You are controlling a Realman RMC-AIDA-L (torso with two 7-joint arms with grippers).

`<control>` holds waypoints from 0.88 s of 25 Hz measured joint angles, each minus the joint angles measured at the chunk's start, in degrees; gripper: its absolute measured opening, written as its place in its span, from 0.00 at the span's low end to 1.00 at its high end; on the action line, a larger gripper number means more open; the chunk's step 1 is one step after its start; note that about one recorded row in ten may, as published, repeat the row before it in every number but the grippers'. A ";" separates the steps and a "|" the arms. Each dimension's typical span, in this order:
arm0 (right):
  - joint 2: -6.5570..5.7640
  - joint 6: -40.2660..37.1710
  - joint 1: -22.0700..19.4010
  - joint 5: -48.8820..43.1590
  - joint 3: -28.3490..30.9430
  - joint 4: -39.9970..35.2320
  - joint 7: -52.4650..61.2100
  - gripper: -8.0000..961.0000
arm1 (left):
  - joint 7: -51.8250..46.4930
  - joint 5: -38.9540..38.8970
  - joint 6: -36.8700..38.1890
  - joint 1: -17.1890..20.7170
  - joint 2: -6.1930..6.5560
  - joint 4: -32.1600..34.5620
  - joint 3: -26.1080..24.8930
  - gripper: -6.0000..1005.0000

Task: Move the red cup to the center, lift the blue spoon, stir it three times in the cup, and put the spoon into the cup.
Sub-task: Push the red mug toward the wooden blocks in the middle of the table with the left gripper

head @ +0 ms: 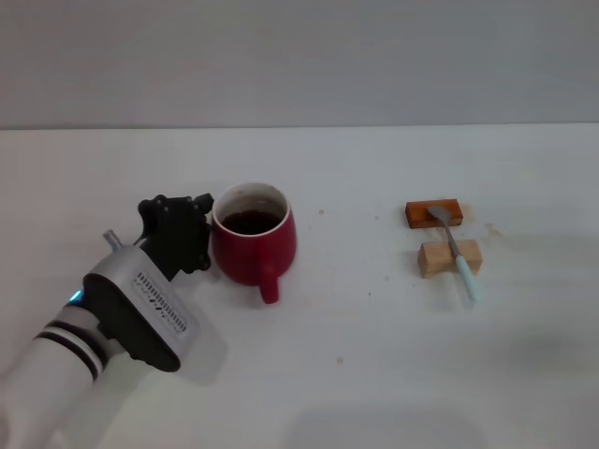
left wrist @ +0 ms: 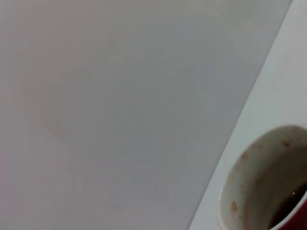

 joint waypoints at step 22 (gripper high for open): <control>0.00 -0.01 -0.24 0.02 -0.21 0.09 0.00 0.78 | 0.00 0.02 -0.32 -0.29 -0.01 -3.76 4.77 0.02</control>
